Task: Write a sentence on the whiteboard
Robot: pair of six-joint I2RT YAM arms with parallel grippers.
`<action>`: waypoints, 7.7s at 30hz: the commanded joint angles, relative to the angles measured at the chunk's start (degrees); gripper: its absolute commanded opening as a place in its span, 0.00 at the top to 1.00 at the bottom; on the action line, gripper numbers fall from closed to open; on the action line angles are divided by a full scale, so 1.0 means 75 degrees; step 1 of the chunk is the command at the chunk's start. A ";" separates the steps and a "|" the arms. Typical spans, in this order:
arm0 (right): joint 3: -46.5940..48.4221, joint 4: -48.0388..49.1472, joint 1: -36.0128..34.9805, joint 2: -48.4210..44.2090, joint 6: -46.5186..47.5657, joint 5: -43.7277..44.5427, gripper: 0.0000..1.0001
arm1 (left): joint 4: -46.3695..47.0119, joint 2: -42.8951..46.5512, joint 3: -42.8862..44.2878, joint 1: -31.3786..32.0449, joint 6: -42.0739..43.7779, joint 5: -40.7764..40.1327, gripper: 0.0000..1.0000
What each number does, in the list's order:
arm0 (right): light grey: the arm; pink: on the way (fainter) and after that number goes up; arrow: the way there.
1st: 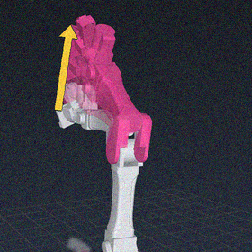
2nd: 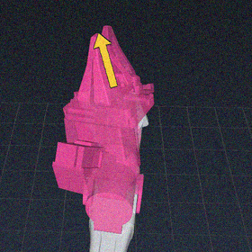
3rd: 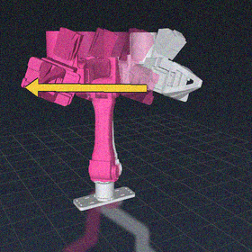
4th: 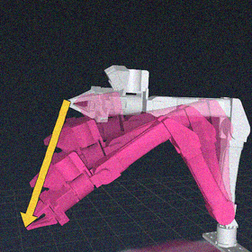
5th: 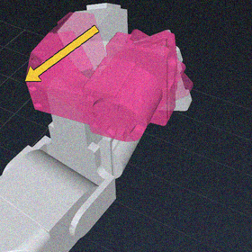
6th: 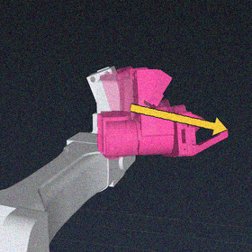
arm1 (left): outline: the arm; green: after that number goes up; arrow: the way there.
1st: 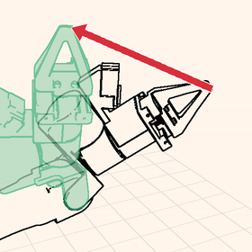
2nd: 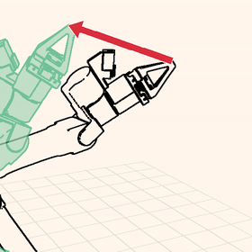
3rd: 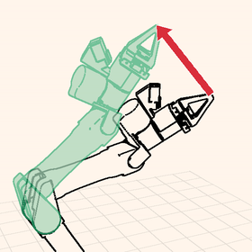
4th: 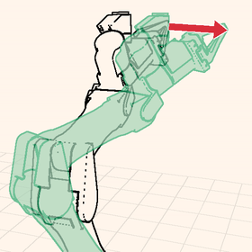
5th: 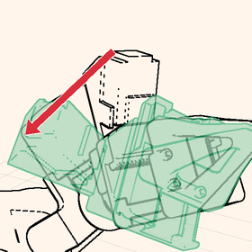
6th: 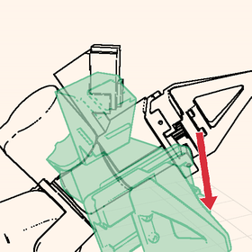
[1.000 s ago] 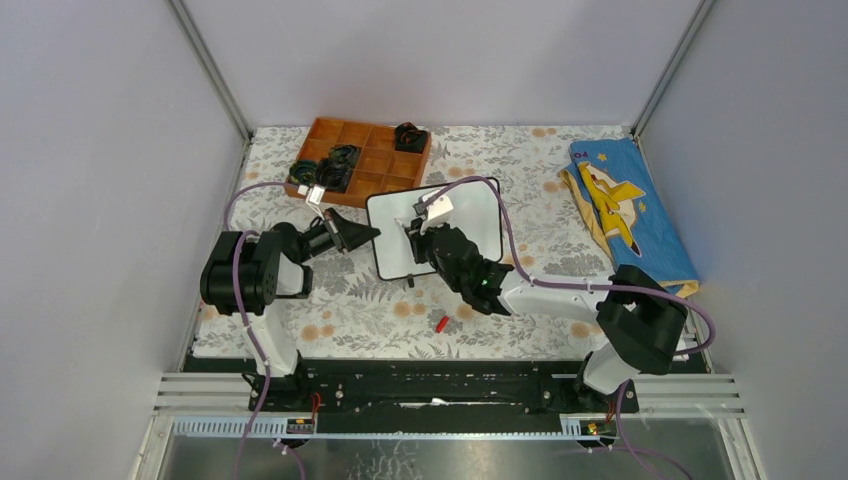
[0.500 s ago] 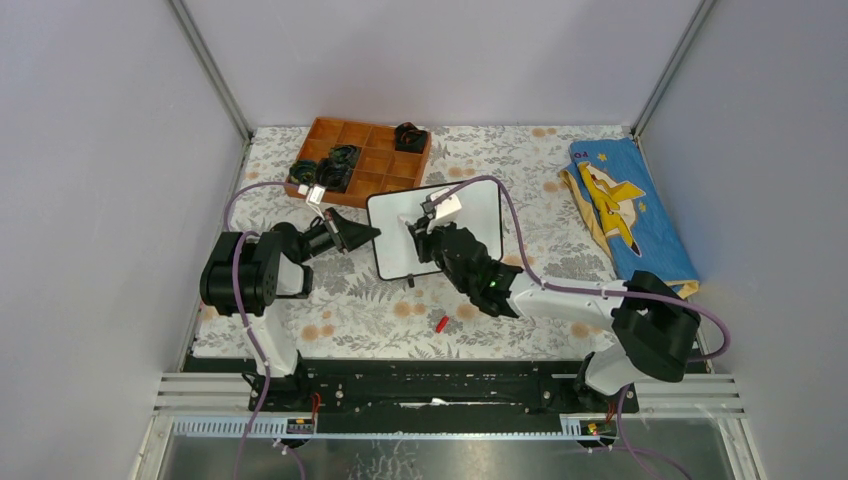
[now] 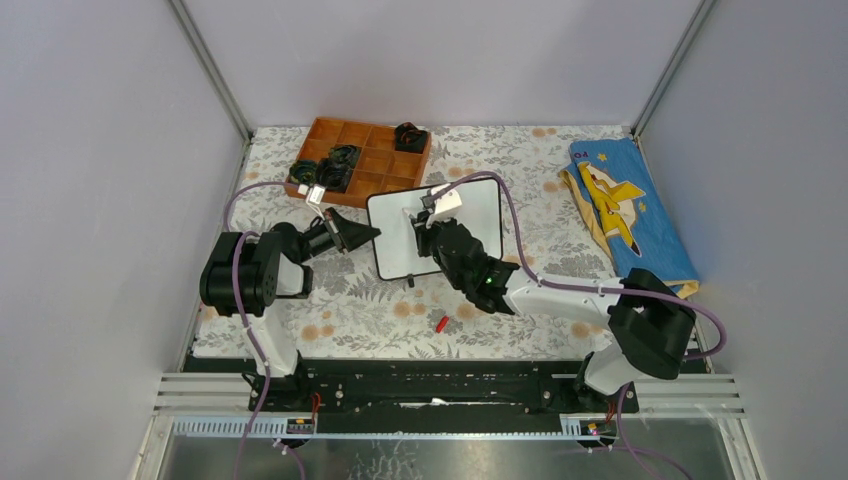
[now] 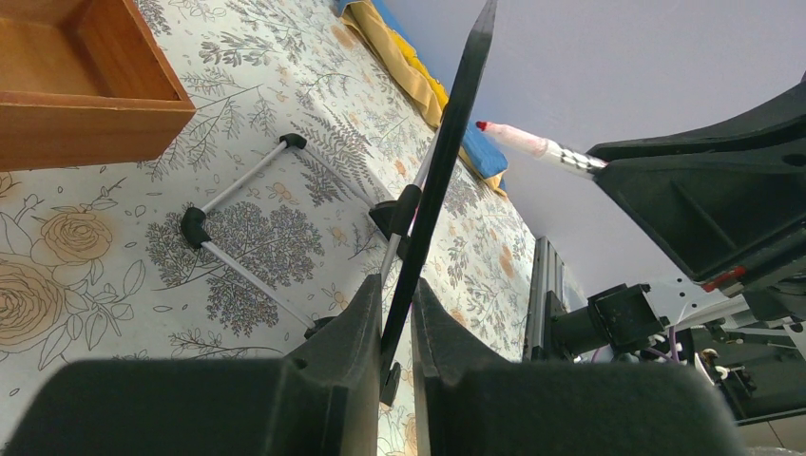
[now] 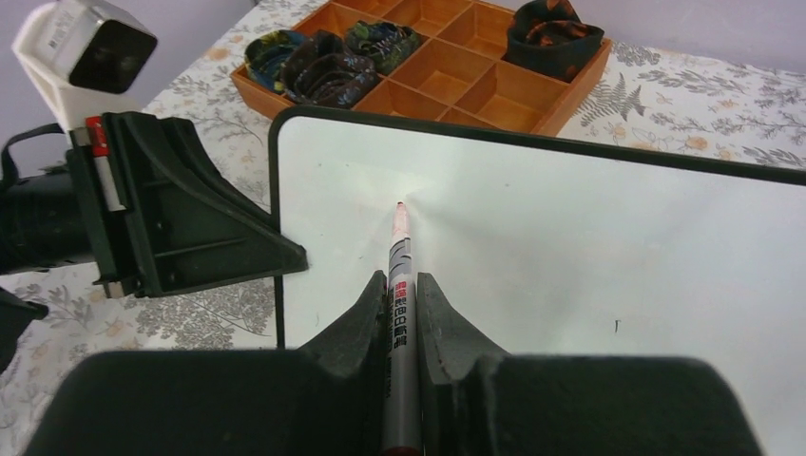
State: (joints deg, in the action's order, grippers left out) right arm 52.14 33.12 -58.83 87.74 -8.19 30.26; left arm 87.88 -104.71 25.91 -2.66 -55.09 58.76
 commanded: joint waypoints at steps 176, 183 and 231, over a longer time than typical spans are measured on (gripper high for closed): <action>0.0195 -0.1989 -0.0062 -0.1207 -0.0086 0.0136 1.00 | 0.0067 0.0545 -0.0162 0.0271 0.0382 -0.0018 0.52; -0.0048 -0.1610 0.0069 -0.1146 0.0033 0.0052 1.00 | -0.0059 0.0610 -0.0174 0.0297 0.0442 -0.0012 0.51; -0.0624 -0.1857 0.0285 -0.0711 -0.0295 0.0334 1.00 | -0.0115 0.0508 -0.0079 0.0311 0.0445 0.0028 0.69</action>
State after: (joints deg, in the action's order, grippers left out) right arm 47.90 20.08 -57.41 83.66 -10.41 28.91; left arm 85.65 -101.16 25.21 -0.71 -52.31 57.56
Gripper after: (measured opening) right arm 0.159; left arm 0.309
